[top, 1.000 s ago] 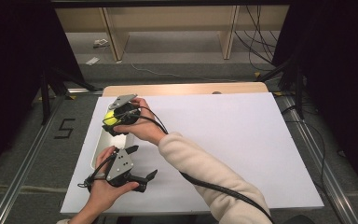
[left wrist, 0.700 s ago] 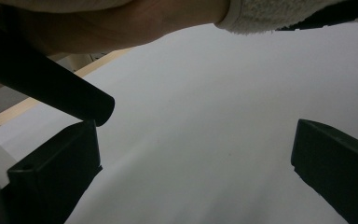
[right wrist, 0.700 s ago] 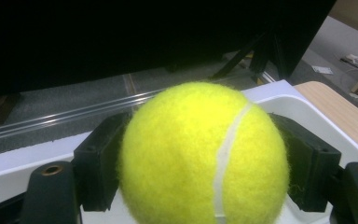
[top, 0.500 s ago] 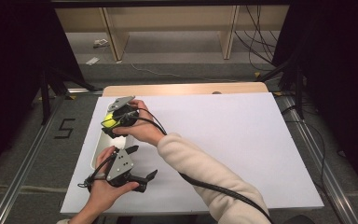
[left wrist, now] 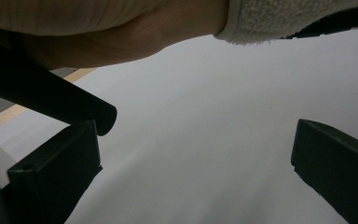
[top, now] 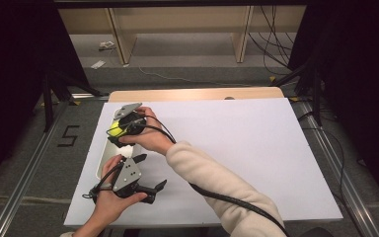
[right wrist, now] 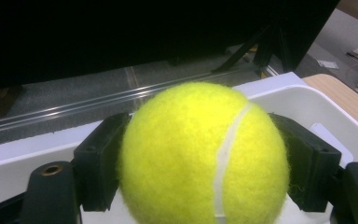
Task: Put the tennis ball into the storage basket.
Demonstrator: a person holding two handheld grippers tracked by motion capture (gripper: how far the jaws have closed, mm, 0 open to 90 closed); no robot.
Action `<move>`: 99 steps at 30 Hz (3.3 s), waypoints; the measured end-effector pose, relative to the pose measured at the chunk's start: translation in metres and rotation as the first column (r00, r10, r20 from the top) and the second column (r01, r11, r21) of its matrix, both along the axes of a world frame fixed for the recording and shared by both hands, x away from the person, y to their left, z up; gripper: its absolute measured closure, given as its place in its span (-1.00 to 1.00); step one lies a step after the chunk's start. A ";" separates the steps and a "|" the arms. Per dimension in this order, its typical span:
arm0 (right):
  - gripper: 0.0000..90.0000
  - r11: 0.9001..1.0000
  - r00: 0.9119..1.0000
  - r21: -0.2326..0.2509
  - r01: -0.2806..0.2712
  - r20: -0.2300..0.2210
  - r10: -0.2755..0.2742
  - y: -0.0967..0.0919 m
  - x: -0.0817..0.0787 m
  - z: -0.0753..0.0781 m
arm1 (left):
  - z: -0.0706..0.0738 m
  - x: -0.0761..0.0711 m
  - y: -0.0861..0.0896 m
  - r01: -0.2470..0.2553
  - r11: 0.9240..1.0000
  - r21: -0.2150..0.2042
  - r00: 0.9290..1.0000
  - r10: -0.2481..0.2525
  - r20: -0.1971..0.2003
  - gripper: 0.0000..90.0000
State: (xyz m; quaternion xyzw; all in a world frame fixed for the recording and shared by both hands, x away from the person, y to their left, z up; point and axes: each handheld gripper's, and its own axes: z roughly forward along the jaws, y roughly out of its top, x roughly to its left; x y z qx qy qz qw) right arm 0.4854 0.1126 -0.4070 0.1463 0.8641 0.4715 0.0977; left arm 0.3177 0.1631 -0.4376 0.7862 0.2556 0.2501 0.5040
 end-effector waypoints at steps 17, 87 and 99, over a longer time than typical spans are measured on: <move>-0.43 1.000 1.000 -0.021 0.000 -0.021 0.000 -0.001 0.001 -0.008 | 0.000 0.000 0.000 0.003 1.000 0.004 1.000 -0.003 0.002 -0.98; -0.64 0.999 1.000 -0.033 -0.012 -0.026 0.011 0.006 -0.002 -0.010 | -0.001 -0.001 -0.001 0.005 1.000 0.001 1.000 -0.005 -0.009 -0.98; -0.64 1.000 1.000 -0.016 -0.003 -0.013 0.003 -0.001 -0.002 -0.002 | -0.001 0.000 -0.001 0.005 1.000 0.007 1.000 -0.005 -0.006 -0.98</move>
